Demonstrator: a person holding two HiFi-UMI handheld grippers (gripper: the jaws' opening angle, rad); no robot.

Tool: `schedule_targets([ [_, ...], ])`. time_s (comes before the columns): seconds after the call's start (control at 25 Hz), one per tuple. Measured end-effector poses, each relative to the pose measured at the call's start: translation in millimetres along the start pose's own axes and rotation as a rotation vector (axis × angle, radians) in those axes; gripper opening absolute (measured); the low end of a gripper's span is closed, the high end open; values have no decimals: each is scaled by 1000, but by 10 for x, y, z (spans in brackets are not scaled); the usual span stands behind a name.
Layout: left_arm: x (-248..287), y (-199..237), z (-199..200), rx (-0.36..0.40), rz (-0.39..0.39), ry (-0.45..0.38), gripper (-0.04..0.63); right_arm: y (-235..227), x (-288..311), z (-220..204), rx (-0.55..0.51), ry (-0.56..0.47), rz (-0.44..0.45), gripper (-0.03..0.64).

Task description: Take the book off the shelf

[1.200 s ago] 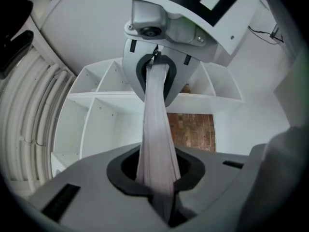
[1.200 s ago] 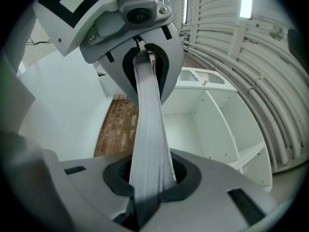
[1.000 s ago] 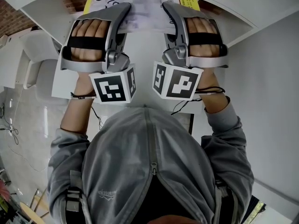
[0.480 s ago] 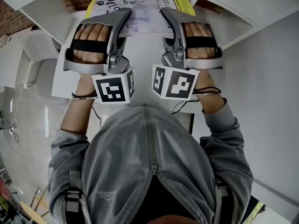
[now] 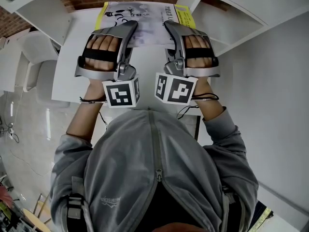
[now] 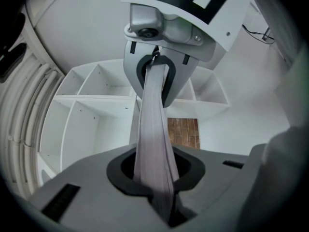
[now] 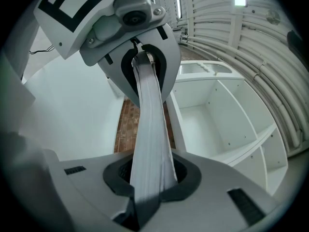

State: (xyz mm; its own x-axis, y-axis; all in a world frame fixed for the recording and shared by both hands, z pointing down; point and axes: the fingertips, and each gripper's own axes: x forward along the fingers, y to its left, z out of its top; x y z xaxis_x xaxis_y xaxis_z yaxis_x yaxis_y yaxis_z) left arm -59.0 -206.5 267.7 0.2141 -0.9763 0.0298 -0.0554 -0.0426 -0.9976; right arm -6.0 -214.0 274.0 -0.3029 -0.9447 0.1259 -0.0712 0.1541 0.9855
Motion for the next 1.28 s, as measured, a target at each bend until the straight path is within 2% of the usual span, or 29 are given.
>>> schedule_targets([
  [0.24, -9, -129, 26, -13, -53, -4, 74, 130, -24, -40, 23, 19, 47, 81],
  [0.52, 18, -1259, 175, 1, -148, -4, 74, 1272, -1, -344, 89, 37, 98, 81],
  [0.8, 11, -1722, 153, 9, -197, 4, 74, 1733, 27, -396, 115, 42, 122, 81],
  [1.08, -144, -2723, 114, 19, -269, 8, 75, 2750, -27, -443, 141, 44, 170, 81],
  [1.28, -148, -2857, 85, 10, -305, 6, 74, 2869, -10, -430, 148, 47, 207, 81],
])
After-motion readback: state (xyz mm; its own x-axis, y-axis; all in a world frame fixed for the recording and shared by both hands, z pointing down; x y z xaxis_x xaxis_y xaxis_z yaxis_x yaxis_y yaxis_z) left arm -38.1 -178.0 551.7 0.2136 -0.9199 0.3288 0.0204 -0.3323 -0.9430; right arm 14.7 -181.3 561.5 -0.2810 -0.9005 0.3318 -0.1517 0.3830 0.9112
